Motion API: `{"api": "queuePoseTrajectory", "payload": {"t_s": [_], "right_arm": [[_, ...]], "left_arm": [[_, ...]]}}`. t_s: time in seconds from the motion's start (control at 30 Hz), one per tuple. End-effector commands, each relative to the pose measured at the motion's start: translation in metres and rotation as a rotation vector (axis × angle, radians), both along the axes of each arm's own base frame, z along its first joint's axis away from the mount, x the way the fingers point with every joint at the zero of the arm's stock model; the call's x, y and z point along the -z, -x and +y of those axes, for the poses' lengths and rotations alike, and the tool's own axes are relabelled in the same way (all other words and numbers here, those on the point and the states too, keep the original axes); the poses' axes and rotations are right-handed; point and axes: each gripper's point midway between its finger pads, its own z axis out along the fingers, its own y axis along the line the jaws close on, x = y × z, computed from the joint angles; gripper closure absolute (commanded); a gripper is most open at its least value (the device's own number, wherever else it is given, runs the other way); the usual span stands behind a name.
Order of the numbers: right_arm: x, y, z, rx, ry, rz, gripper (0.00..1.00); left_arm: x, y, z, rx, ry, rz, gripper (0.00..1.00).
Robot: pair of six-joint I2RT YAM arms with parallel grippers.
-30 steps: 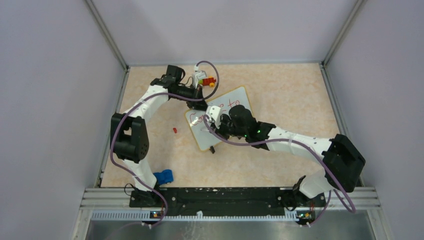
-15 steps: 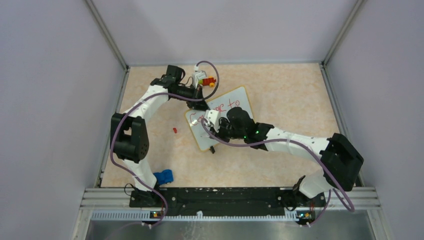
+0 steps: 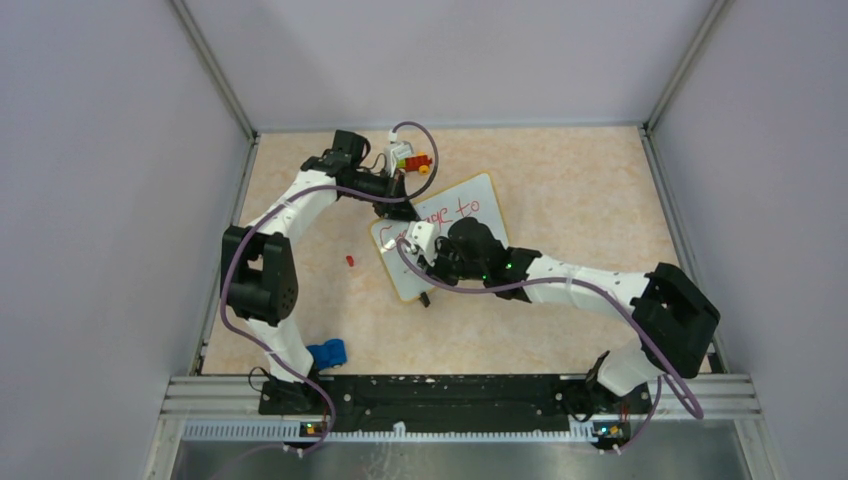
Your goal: Write a sentence on the whiteboard
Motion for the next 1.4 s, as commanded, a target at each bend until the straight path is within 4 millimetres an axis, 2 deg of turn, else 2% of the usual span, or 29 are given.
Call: {"api": "queuePoseTrajectory", "payload": {"t_s": [0.0,0.4,0.63,0.93,1.37], "right_arm": [[-0.023,-0.013,0.013,0.039,-0.054,-0.048,1.00],[-0.026,-0.013,0.021,0.028,-0.068,-0.043,1.00],[-0.015,-0.005,0.024,-0.007,-0.037,-0.038,1.00],[0.002,0.001,0.016,-0.023,0.014,-0.023,1.00],[0.007,0.010,0.007,-0.059,0.035,-0.026,1.00]], "left_arm": [[0.023,0.019,-0.002,0.043,-0.048,0.079,1.00],[0.022,0.019,-0.003,0.045,-0.045,0.076,1.00],[0.023,0.019,-0.002,0.046,-0.048,0.076,1.00],[0.022,0.019,-0.002,0.046,-0.048,0.073,1.00],[0.024,0.020,-0.002,0.045,-0.053,0.081,1.00]]}}
